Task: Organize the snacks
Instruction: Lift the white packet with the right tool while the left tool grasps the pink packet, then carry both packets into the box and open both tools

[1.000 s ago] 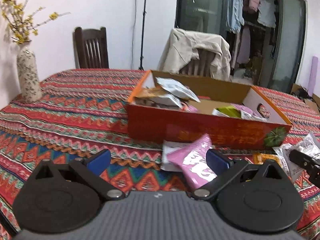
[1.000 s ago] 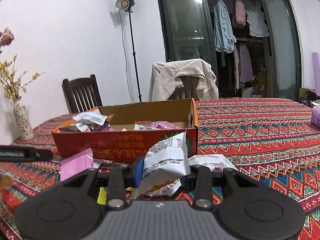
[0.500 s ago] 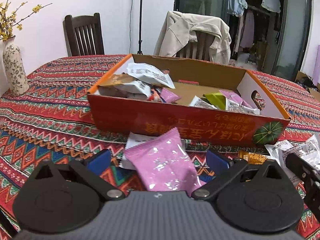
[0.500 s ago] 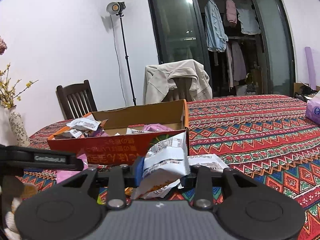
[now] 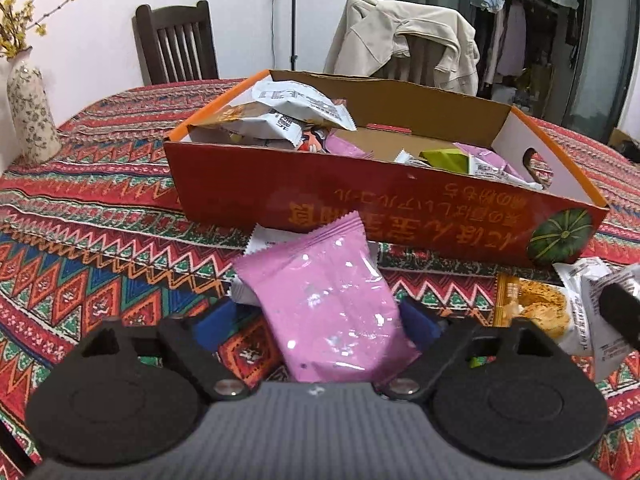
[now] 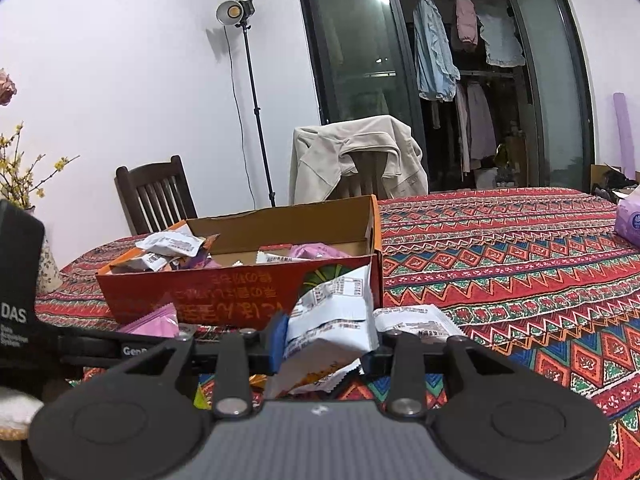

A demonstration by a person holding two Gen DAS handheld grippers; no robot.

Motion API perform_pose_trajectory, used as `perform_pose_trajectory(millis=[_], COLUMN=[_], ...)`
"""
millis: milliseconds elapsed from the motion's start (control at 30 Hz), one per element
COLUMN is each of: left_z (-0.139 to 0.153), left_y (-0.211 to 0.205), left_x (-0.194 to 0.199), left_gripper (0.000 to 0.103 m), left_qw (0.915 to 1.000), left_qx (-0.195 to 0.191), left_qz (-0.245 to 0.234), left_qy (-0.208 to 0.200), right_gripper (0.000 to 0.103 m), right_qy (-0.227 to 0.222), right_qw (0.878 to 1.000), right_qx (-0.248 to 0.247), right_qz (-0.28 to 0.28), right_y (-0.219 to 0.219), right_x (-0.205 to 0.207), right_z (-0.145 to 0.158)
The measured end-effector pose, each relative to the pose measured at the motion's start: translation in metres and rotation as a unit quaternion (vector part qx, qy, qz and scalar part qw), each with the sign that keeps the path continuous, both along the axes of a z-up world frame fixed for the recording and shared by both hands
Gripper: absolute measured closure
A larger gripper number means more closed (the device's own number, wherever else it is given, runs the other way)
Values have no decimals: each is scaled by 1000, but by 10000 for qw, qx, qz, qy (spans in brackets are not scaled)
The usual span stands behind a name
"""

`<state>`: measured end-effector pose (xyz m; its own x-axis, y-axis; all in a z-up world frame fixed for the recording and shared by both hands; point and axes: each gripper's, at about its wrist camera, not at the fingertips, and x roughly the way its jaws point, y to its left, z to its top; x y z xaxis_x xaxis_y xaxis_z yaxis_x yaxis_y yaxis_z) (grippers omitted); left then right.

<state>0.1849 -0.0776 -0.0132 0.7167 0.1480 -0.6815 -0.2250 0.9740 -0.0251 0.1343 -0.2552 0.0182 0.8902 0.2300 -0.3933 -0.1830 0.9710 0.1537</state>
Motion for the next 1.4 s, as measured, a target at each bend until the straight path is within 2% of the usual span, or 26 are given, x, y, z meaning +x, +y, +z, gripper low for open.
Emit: perform_pose_trajectory(millis=[33, 133, 367, 833, 1100, 1400], left_z=[0, 2, 6, 39, 64, 88], left_y=[1, 3, 15, 36, 41, 40], left_x=[-1, -5, -17, -55, -60, -47], left_gripper=[34, 38, 40, 40, 40, 40], left_qw=[10000, 9999, 9997, 9956, 9902, 9846], left_qx=[-43, -67, -174, -429, -404, -324], left_qz=[-50, -100, -111, -376, -673, -846], left_qy=[-3, -42, -154, -749, -1157, -1493], right_gripper=[68, 68, 68, 68, 68, 68], right_qy=[12, 51, 100, -30, -296, -640], right_qw=[10000, 10000, 9999, 10000, 9995, 9970], right_qx=[-2, 4, 48, 16, -134, -442], right_qz=[-6, -21, -24, -25, 0, 8], right_y=[0, 0, -1, 2, 13, 33], right_x=[1, 3, 4, 1, -2, 2], right_z=[0, -1, -2, -1, 16, 47])
